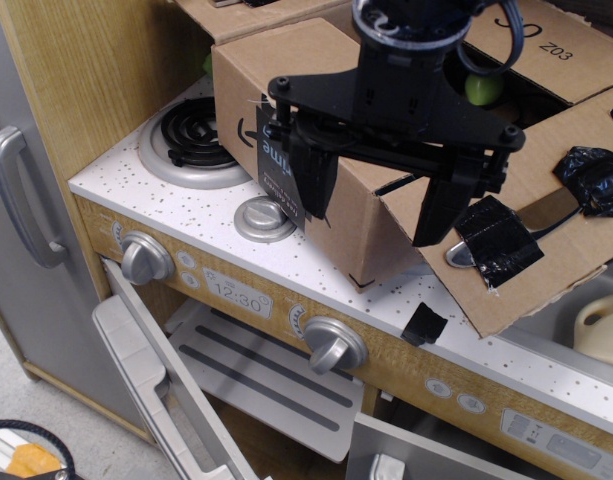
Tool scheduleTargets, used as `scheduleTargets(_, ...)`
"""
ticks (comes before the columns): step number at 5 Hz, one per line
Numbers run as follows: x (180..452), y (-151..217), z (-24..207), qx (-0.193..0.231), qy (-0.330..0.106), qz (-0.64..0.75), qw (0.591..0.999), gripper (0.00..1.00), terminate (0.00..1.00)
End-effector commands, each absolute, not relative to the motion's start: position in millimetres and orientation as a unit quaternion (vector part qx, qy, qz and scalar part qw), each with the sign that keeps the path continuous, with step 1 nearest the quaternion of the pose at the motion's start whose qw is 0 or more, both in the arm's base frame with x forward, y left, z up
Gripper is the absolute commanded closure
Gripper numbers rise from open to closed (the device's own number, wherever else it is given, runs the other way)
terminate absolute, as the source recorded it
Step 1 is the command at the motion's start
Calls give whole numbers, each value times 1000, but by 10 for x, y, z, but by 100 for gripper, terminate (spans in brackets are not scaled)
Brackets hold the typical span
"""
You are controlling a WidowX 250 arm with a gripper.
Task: Close large4fbox flaps
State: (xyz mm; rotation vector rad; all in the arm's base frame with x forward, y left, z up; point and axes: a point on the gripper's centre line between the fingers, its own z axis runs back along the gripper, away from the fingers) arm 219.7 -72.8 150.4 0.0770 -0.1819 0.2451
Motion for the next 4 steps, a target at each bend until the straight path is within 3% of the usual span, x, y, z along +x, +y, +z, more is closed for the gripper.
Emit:
scheduleTargets(1, 2197, -728, 1504, 38, -91, 122, 988, 0, 0)
scheduleTargets(2, 2102, -669, 1249, 21, -106, 133, 985, 0, 0)
scheduleTargets(4, 2164, -639, 900, -25, -149, 123, 981, 0, 0)
